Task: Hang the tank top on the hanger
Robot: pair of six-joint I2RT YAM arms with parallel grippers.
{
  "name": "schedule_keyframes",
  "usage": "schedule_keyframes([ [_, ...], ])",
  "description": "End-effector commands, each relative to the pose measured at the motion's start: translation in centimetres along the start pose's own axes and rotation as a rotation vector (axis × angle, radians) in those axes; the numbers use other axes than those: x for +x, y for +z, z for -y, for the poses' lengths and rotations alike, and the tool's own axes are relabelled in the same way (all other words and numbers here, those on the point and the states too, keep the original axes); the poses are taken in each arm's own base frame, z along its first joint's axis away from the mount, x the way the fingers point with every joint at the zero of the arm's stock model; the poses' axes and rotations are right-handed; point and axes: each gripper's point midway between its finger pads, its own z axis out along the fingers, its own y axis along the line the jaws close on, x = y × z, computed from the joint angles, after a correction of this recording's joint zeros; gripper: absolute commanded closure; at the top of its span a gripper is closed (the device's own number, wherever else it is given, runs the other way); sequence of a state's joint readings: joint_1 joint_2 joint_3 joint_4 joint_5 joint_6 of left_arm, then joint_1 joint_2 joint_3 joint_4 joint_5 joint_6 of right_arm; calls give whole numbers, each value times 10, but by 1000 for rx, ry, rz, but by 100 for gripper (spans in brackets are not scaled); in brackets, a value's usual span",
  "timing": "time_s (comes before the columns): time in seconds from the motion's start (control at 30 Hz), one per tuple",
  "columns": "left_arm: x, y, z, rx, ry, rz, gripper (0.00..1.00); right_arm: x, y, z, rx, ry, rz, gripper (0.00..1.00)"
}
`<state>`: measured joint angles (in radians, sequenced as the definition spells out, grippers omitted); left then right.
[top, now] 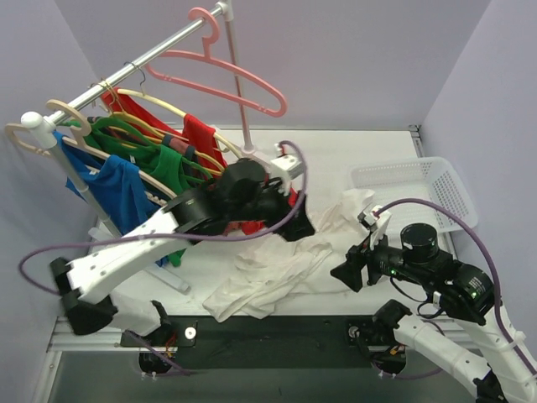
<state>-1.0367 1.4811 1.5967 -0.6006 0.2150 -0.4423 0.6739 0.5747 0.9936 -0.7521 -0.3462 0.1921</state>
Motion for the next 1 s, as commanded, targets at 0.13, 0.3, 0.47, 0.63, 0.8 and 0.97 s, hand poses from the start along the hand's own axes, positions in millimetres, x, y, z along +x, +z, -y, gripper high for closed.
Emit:
schedule_keyframes([
  [0.13,71,-120,-26,-104,-85,75,25,12,39,2,-146,-358,-156,37],
  [0.3,144,-150,-54,-185,-254,7,25,14,78,42,-5,-415,-344,37],
  [0.47,195,-161,-70,-243,-371,-86,25,24,103,70,59,-484,-493,42],
  [0.63,239,-157,-87,-310,-426,-206,25,40,120,83,78,-499,-594,46],
  [0.8,258,-148,-91,-330,-458,-276,25,45,135,92,106,-487,-634,50],
  [0.97,272,-140,-101,-367,-463,-323,25,46,149,105,157,-499,-671,53],
])
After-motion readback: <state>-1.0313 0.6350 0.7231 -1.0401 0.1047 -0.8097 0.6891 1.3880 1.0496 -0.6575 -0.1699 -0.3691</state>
